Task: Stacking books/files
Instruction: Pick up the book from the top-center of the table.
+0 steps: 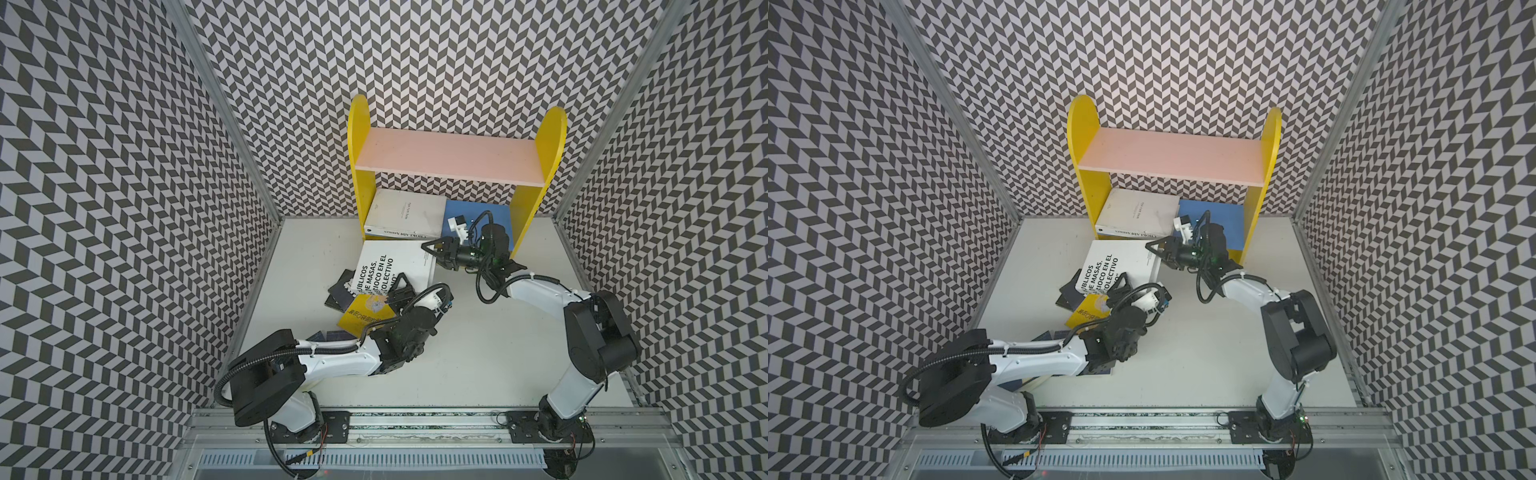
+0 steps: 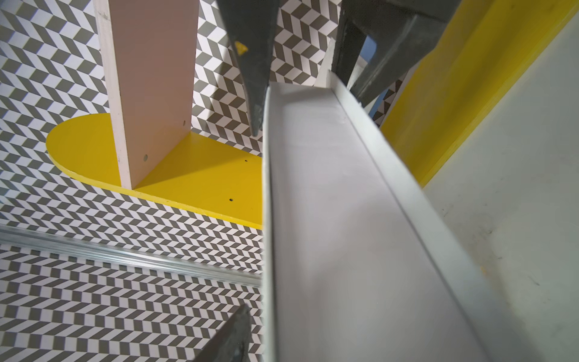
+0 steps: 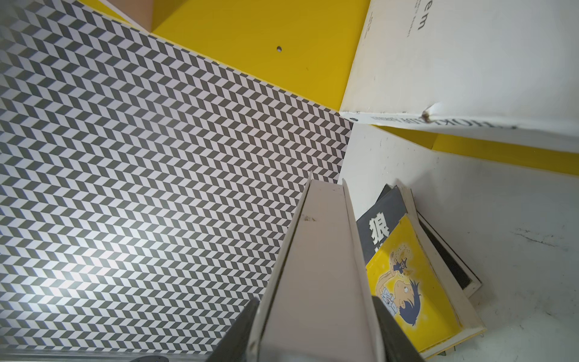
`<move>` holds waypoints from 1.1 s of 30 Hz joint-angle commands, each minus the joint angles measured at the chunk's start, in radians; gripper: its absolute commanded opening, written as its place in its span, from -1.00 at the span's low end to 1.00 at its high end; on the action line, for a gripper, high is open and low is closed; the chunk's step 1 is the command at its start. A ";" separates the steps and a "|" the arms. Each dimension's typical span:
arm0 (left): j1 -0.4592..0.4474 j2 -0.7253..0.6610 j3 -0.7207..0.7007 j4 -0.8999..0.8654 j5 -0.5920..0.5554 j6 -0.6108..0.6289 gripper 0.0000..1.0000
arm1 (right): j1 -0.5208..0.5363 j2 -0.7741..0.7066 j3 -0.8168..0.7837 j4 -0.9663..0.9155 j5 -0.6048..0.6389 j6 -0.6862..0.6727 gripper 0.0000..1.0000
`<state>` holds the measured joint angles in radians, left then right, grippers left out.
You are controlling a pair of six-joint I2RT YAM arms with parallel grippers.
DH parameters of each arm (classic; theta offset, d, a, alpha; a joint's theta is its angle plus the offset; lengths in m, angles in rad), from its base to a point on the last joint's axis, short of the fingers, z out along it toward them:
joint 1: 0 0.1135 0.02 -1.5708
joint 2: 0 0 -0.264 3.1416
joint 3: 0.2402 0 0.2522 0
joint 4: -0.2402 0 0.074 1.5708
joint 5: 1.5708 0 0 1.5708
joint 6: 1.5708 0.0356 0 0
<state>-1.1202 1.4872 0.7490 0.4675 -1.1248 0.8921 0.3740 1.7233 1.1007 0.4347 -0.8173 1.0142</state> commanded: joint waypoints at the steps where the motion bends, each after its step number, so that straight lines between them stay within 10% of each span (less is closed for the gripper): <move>1: -0.021 -0.047 0.008 -0.022 0.023 -0.095 0.46 | -0.022 0.021 0.031 0.076 0.035 -0.023 -0.33; 16: 0.030 -0.456 0.130 -0.515 0.337 -0.825 0.99 | -0.047 0.045 0.085 0.145 -0.005 0.024 -0.38; 23: 0.560 -0.752 0.053 -0.498 1.032 -1.306 0.99 | -0.055 -0.001 0.062 0.239 -0.060 0.080 -0.38; 28: 0.931 -0.706 -0.028 -0.376 1.556 -1.626 0.99 | -0.077 -0.033 0.035 0.354 -0.078 0.166 -0.38; 33: 1.029 -0.546 -0.209 0.095 1.826 -1.968 0.92 | -0.100 -0.033 0.031 0.444 -0.079 0.240 -0.38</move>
<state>-0.1009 0.8780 0.6201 0.2970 0.4194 -0.7799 0.2882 1.7290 1.1393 0.7265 -0.8871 1.1725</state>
